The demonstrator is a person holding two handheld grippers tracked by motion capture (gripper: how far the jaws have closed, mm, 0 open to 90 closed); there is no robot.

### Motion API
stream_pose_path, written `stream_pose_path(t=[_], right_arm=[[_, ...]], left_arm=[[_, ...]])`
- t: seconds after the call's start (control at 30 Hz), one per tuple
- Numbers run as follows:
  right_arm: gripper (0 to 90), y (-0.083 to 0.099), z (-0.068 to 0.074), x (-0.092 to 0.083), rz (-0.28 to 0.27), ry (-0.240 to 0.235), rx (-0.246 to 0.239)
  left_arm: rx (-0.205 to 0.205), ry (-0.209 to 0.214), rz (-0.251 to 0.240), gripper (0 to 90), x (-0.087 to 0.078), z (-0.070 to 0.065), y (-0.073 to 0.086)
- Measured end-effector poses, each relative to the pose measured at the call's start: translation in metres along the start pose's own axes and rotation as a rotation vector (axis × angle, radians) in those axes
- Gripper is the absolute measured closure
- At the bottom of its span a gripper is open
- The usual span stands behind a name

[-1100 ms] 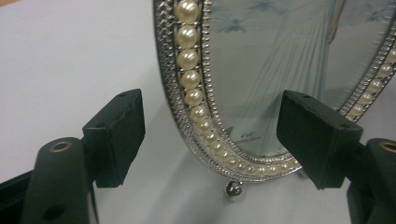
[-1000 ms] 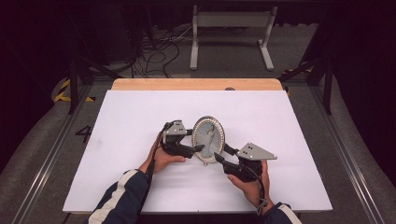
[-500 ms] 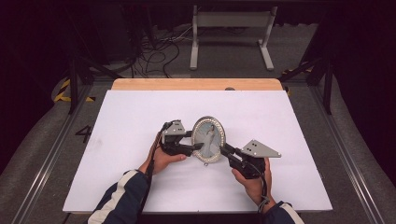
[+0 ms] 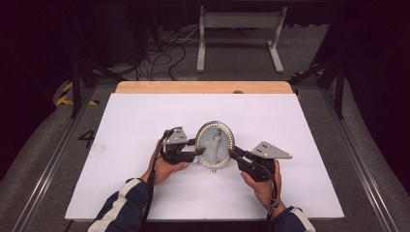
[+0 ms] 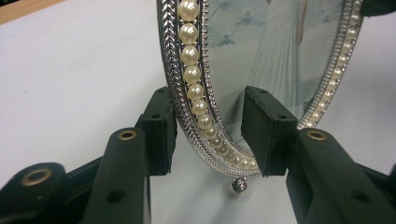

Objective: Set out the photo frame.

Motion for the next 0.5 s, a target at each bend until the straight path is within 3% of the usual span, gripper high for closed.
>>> stream_pose_path(t=[0.33, 0.5], right_arm=[[77.1, -0.0027, -0.0026, 0.0082, -0.005, 0.017, -0.004], [77.2, -0.0029, -0.0016, 0.0086, -0.013, 0.019, -0.009]], left_arm=[[0.023, -0.034, 0.023, 62.2, -0.0107, -0.0009, 0.0050], [0.021, -0.032, -0.001, 61.2, -0.0093, 0.0010, 0.0027]])
Point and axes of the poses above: each handheld gripper's, and its own axes: x roughly forward along the jaws, y roughly out of its underside, z roughly to its left, the point moved 4 cm from there along x, roughly forward along the jaws, and after that the axes turned 15 degrees about -y, right-handed, at the moved point
